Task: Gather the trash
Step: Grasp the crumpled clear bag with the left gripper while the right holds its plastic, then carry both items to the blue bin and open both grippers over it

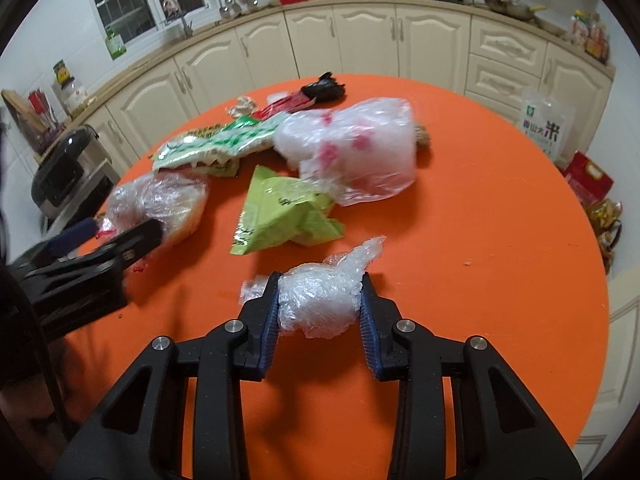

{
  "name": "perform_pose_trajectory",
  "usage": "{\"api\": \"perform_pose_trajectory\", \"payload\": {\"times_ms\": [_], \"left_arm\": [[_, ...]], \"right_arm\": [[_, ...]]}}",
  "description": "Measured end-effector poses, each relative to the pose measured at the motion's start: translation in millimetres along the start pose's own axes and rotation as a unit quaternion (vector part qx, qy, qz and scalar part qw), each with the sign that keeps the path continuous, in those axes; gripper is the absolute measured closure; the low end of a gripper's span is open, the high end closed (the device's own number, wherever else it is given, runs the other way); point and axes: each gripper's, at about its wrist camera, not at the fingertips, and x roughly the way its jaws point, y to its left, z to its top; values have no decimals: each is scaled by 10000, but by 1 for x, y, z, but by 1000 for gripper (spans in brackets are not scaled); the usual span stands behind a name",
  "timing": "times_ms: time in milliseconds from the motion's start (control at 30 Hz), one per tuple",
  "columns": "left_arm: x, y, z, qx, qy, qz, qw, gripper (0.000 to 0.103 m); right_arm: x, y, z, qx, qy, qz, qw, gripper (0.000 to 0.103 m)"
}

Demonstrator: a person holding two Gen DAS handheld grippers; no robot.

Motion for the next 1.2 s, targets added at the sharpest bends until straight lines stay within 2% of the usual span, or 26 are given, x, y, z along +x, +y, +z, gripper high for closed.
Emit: {"api": "perform_pose_trajectory", "payload": {"times_ms": [67,133,200,300,633,867,1200], "left_arm": [[13,-5,4,41,65,-63,10000,5],[23,-9,5,78,138,-70,9998,18],[28,-13,5,87,92,-250,9996,35],[32,-13,4,33,55,-339,9994,44],[11,-13,-18,-163,-55,-517,9985,49],[-38,-27,-39,-130,-231,-610,9978,49],[-121,-69,-53,188,-934,-691,9931,49]], "right_arm": [[-2,-5,-1,28,7,6,10000,70],[-2,-8,-3,56,14,31,10000,70],[-3,-9,-4,67,7,75,9999,70],[-6,-11,-7,84,-21,151,9998,70],[-31,-25,-14,216,-245,238,9992,71],[-60,-32,-21,278,-484,252,9981,71],[-114,-50,-31,328,-1037,311,9936,71]]}}
